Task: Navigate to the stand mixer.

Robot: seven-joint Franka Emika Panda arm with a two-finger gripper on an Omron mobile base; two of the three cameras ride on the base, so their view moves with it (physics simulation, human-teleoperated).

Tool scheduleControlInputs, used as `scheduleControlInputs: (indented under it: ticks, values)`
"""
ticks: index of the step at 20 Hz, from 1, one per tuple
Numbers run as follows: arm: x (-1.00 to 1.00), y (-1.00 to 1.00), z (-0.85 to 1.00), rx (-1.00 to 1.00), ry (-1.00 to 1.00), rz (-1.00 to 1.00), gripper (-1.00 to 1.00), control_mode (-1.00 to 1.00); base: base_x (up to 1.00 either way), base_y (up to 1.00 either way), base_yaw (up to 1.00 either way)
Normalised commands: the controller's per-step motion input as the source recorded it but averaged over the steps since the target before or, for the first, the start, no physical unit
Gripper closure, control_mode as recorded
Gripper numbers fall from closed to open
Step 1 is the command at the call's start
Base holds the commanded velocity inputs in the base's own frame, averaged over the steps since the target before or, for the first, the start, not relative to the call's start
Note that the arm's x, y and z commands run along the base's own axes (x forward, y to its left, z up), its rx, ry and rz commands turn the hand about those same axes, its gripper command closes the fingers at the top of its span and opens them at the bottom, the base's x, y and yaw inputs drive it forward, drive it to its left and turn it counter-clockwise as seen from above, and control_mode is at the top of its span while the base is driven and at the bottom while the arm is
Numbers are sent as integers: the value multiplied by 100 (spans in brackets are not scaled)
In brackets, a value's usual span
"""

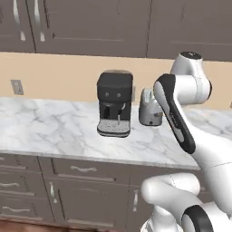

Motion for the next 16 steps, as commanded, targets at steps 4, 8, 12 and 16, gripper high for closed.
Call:
scheduleControlInputs:
  ticks: [4,8,12,16]
  values:
    - [0,0,0,0,0,0,-100,100,0,21,89]
    - [0,0,0,0,0,0,-100,100,0,0,100]
    - [0,0,0,0,0,0,-100,100,0,0,100]
    - [0,0,0,0,0,0,-100,100,0,0,100]
